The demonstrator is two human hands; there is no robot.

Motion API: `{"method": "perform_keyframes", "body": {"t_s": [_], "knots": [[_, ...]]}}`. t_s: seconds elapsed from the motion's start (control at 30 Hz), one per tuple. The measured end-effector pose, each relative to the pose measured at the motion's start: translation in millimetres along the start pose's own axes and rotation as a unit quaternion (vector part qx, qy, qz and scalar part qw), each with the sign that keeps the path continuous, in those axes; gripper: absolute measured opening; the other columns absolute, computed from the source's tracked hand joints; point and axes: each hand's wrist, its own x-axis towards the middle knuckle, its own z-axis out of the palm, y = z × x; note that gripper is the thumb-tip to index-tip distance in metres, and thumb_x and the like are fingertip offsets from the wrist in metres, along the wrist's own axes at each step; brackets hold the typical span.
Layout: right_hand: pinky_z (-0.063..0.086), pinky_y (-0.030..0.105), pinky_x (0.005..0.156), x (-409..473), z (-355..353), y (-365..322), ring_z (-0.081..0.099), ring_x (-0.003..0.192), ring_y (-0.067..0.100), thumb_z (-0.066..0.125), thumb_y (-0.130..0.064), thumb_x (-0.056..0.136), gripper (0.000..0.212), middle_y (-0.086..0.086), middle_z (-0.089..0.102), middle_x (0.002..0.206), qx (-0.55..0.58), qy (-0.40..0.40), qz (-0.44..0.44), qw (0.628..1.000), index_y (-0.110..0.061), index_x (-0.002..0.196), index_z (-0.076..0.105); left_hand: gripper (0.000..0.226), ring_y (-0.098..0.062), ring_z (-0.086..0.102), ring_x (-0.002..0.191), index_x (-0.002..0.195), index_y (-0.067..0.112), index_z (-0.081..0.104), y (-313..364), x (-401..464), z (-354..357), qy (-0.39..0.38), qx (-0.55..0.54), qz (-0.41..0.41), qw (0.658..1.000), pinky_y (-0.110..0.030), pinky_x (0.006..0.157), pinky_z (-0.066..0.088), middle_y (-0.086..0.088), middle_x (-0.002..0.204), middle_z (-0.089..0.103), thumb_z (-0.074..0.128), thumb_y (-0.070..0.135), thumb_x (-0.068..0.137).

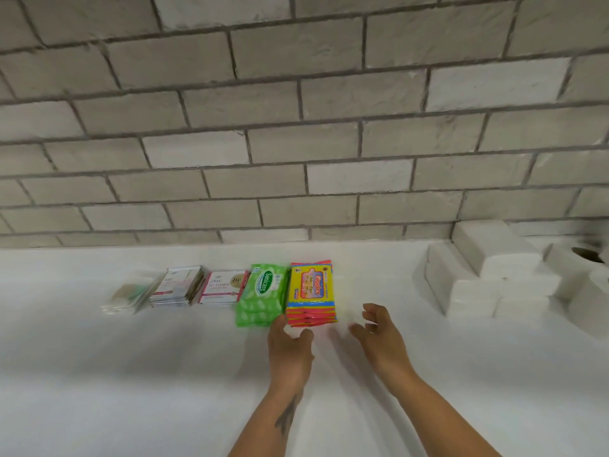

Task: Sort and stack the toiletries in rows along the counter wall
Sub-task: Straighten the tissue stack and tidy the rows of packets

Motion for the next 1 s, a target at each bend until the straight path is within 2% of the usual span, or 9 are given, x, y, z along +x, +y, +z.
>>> {"method": "perform_keyframes", "body": {"t_s": [0.07, 0.13, 0.2, 0.3, 0.4, 0.5, 0.7, 0.83, 1.0], "knots": [[0.033, 0.022, 0.084, 4.5, 10.1, -2.9, 0.051, 0.115, 0.018, 0.063, -0.02, 0.088, 0.048, 0.001, 0.051, 0.129, 0.005, -0.001, 0.016, 1.0, -0.016, 0.132, 0.043, 0.054, -0.014, 0.054, 0.085, 0.133, 0.019, 0.041, -5.4, 6.7, -4.7, -0.021, -0.016, -0.031, 0.999, -0.024, 0.054, 0.048, 0.001, 0.119, 0.047, 0.054, 0.002, 0.084], [0.033, 0.023, 0.085, 10.4, 17.8, -5.5, 0.05, 0.118, 0.018, 0.062, -0.023, 0.088, 0.05, 0.002, 0.05, 0.133, 0.008, -0.002, 0.029, 1.0, -0.015, 0.134, 0.042, 0.045, -0.013, 0.053, 0.078, 0.119, 0.024, 0.044, -7.6, 11.6, -6.8, -0.05, -0.021, -0.046, 0.997, -0.022, 0.052, 0.047, 0.003, 0.102, 0.051, 0.054, 0.0, 0.083], [0.033, 0.024, 0.086, 16.4, 24.4, -8.2, 0.049, 0.118, 0.018, 0.06, -0.025, 0.089, 0.051, 0.002, 0.049, 0.134, 0.008, -0.005, 0.04, 0.999, -0.016, 0.135, 0.041, 0.043, -0.013, 0.052, 0.074, 0.114, 0.025, 0.049, -8.8, 15.9, -7.0, -0.079, -0.021, -0.056, 0.995, -0.021, 0.048, 0.047, 0.003, 0.092, 0.052, 0.053, -0.003, 0.081], [0.034, 0.025, 0.086, 25.0, 33.7, -9.5, 0.048, 0.108, 0.015, 0.058, -0.026, 0.09, 0.05, 0.002, 0.051, 0.129, 0.013, -0.014, 0.047, 0.999, -0.015, 0.136, 0.041, 0.046, -0.013, 0.054, 0.077, 0.115, 0.024, 0.052, -10.1, 20.8, -6.0, -0.102, -0.022, -0.06, 0.993, -0.019, 0.047, 0.048, -0.006, 0.102, 0.056, 0.053, -0.004, 0.079], [0.035, 0.025, 0.083, 32.9, 42.3, -13.8, 0.049, 0.097, 0.014, 0.057, -0.024, 0.092, 0.043, -0.004, 0.052, 0.108, 0.029, -0.026, 0.046, 0.998, -0.014, 0.132, 0.045, 0.046, -0.014, 0.055, 0.077, 0.114, 0.025, 0.053, -9.6, 22.9, -3.6, -0.089, -0.026, -0.052, 0.994, -0.02, 0.046, 0.047, -0.005, 0.1, 0.057, 0.052, -0.004, 0.078], [0.037, 0.027, 0.084, 41.2, 50.1, -17.0, 0.051, 0.098, 0.015, 0.057, -0.025, 0.092, 0.045, 0.0, 0.054, 0.114, 0.043, -0.028, 0.049, 0.997, -0.015, 0.134, 0.044, 0.046, -0.014, 0.057, 0.075, 0.114, 0.024, 0.054, -10.7, 25.5, 0.3, -0.091, -0.034, -0.043, 0.994, -0.018, 0.045, 0.047, -0.005, 0.097, 0.059, 0.053, -0.005, 0.078], [0.05, 0.031, 0.083, 49.4, 58.8, -15.8, 0.063, 0.089, 0.015, 0.058, -0.023, 0.09, 0.016, -0.003, 0.067, 0.096, 0.037, -0.04, 0.033, 0.998, -0.021, 0.106, 0.061, 0.046, -0.012, 0.062, 0.07, 0.108, 0.021, 0.06, -10.4, 30.1, 3.0, -0.103, -0.054, -0.026, 0.993, -0.02, 0.047, 0.048, -0.007, 0.09, 0.066, 0.054, -0.01, 0.074], [0.049, 0.031, 0.082, 48.1, 58.5, -13.5, 0.063, 0.092, 0.016, 0.056, -0.017, 0.089, 0.022, -0.002, 0.068, 0.101, 0.0, -0.037, 0.025, 0.999, -0.023, 0.109, 0.062, 0.05, -0.011, 0.062, 0.066, 0.109, 0.02, 0.059, -11.9, 30.4, 4.4, -0.11, -0.041, -0.035, 0.992, -0.018, 0.047, 0.048, -0.008, 0.087, 0.066, 0.059, 0.004, 0.061], [0.05, 0.033, 0.085, 42.0, 45.6, -6.0, 0.063, 0.093, 0.015, 0.055, -0.018, 0.089, 0.022, -0.004, 0.068, 0.102, -0.023, -0.031, 0.021, 0.999, -0.025, 0.11, 0.062, 0.042, -0.013, 0.062, 0.063, 0.096, 0.027, 0.057, -12.8, 20.2, 8.7, -0.134, -0.024, -0.028, 0.99, -0.017, 0.047, 0.049, -0.001, 0.073, 0.064, 0.055, 0.013, 0.056]]}}
